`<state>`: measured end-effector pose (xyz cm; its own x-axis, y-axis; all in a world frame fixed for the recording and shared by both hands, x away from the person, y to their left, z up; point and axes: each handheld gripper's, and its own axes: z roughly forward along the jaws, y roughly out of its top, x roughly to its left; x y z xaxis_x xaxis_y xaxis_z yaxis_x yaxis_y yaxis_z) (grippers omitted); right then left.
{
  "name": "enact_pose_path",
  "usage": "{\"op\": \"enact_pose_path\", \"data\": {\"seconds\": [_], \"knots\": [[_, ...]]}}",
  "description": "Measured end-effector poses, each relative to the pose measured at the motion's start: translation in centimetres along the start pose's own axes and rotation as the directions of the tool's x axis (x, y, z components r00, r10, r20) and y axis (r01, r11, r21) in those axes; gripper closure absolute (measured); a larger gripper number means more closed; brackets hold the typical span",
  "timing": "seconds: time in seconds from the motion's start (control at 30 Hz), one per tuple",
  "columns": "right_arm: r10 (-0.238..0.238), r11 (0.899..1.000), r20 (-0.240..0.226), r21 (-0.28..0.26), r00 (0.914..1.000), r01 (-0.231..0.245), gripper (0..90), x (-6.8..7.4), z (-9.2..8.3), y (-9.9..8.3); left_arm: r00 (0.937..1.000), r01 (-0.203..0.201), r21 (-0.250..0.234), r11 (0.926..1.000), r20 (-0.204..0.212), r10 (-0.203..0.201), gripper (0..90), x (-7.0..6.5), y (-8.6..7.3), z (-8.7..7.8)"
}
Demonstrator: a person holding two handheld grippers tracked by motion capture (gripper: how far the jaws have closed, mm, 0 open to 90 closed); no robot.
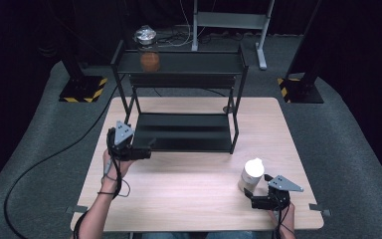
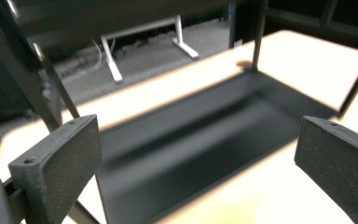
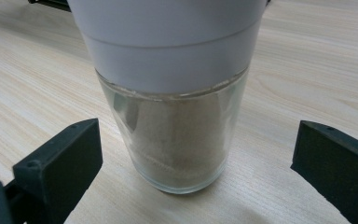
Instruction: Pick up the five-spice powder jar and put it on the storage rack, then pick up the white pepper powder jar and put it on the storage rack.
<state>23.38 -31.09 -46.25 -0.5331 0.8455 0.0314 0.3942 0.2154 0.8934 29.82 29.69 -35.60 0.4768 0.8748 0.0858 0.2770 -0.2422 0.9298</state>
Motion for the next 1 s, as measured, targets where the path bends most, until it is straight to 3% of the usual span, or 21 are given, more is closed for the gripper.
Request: {"op": "enact_pose_path", "data": {"seconds": [0.07, 0.2, 0.43, 0.6, 0.8, 1.0], "knots": [[0.001, 1.0, -0.001, 0.001, 1.0, -0.001, 0.4, 0.0, 0.0, 0.0, 0.9998, 0.018, 0.035, 0.9992, 0.0, -0.018, 0.2, -0.7, -2.1, 0.1], [-0.001, 1.0, 0.0, 0.002, 1.0, 0.001, 0.5, 0.0, 0.0, 0.0, 0.9995, 0.031, 0.08, 0.9963, 0.002, -0.032, 0.2, -1.7, -4.3, 0.1], [0.0, 1.0, 0.0, 0.003, 1.0, 0.0, 0.4, 0.0, 0.0, 0.1, 0.9954, 0.084, 0.142, 0.9863, 0.035, -0.09, 0.2, -3.3, -7.8, -0.4], [0.003, 1.0, -0.002, 0.005, 1.0, -0.003, 0.5, -0.1, 0.0, 0.1, 0.9961, 0.074, 0.173, 0.9821, 0.035, -0.081, 0.2, -4.3, -8.9, -0.9], [-0.001, 1.0, -0.001, 0.004, 1.0, 0.001, 0.4, 0.0, 0.0, 0.1, 0.9962, 0.076, 0.193, 0.9782, 0.029, -0.083, 0.2, -4.7, -9.2, -1.0], [0.0, 1.0, 0.001, 0.002, 1.0, 0.0, 0.4, 0.0, 0.0, 0.0, 0.9977, 0.06, 0.237, 0.9696, 0.016, -0.065, 0.2, -5.3, -9.5, -0.7]]}}
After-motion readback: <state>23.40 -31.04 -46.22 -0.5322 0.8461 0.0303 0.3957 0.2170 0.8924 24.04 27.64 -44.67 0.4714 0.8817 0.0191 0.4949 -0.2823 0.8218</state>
